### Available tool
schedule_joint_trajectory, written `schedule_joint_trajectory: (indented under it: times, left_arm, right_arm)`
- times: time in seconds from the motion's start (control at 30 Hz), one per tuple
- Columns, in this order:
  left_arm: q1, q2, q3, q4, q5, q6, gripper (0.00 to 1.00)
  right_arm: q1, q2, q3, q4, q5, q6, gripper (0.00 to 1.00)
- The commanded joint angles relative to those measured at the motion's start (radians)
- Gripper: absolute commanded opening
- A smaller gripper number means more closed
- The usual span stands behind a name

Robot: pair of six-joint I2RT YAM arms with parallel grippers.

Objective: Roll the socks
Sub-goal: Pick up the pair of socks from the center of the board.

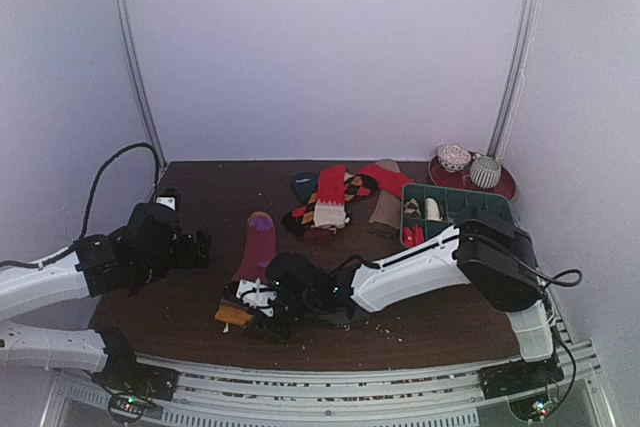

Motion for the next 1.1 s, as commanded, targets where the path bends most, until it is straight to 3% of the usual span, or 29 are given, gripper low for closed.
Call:
schedule_joint_trajectory:
  times: [0.0, 0.33, 0.57, 0.7, 0.9, 1.07]
  left_arm:
    - [0.005, -0.017, -0.027, 0.031, -0.032, -0.007, 0.98]
    - [0.005, -0.005, -0.022, 0.049, -0.047, 0.012, 0.98]
    - [0.005, -0.048, -0.041, 0.051, -0.022, 0.016, 0.98]
    - [0.005, -0.065, -0.058, 0.072, 0.01, 0.043, 0.98]
    - [0.005, -0.097, -0.135, 0.27, 0.227, 0.186, 0.92]
    - [0.003, -0.083, -0.244, 0.569, 0.543, 0.301, 0.83]
  right_arm:
    - [0.009, 0.051, 0.066, 0.004, 0.054, -0.106, 0.51]
    - [0.01, 0.111, 0.065, 0.019, 0.178, -0.171, 0.48]
    - [-0.004, 0.12, -0.005, 0.007, 0.147, -0.144, 0.17]
    - [-0.078, 0.073, -0.067, -0.003, -0.001, 0.02, 0.01]
    - [-0.236, -0.034, -0.188, -0.049, -0.369, 0.324, 0.0]
    - [-0.295, -0.004, -0.156, -0.257, -0.474, 0.405, 0.0]
